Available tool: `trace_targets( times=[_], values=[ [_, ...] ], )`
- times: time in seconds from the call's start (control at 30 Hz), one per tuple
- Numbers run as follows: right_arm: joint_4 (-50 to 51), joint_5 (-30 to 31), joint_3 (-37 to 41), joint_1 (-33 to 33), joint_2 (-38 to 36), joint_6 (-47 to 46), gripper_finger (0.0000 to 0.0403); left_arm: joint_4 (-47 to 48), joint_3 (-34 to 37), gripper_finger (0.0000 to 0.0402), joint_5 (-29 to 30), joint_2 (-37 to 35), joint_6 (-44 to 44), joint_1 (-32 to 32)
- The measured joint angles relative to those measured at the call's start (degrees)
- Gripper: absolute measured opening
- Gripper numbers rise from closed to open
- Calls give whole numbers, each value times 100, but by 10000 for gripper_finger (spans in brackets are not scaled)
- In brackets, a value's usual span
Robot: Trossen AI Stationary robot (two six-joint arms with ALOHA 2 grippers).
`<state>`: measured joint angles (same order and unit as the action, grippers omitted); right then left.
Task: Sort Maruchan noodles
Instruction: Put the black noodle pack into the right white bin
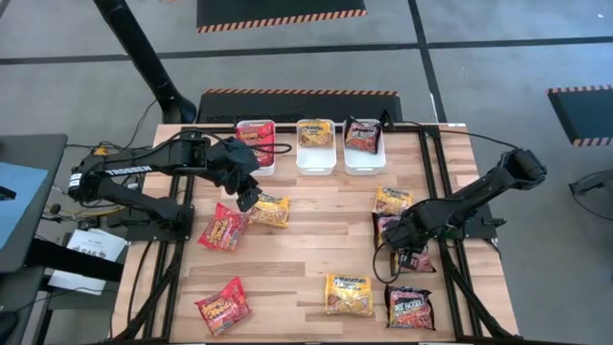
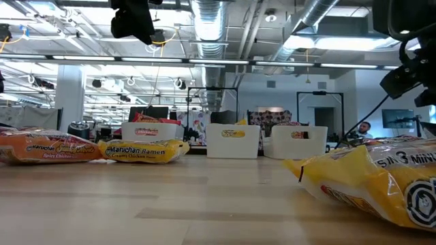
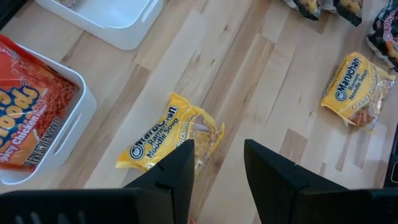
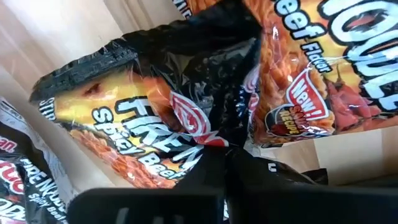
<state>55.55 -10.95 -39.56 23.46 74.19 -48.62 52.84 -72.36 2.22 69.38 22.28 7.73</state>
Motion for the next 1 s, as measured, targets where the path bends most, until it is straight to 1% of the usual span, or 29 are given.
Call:
trace_targets(
  times=[0.13,0.27,0.43,0.63,0.83,1.0],
  values=[
    [131,-3,-268,22,0,-56,5,2,0,125,0,0,0,1],
    [374,116,-663,18,0,-91,4,2,0,125,0,0,0,0],
    [838,514,-1193,18,0,-50,4,2,0,125,0,0,0,1],
    [1358,1044,-1885,-96,0,278,3,2,0,125,-2,0,0,1],
    [1696,1642,-2512,-569,-2,818,3,2,0,125,-2,0,0,0],
    [1750,2130,-2915,-1257,-2,1559,3,2,0,125,-4,0,0,1]
  ],
)
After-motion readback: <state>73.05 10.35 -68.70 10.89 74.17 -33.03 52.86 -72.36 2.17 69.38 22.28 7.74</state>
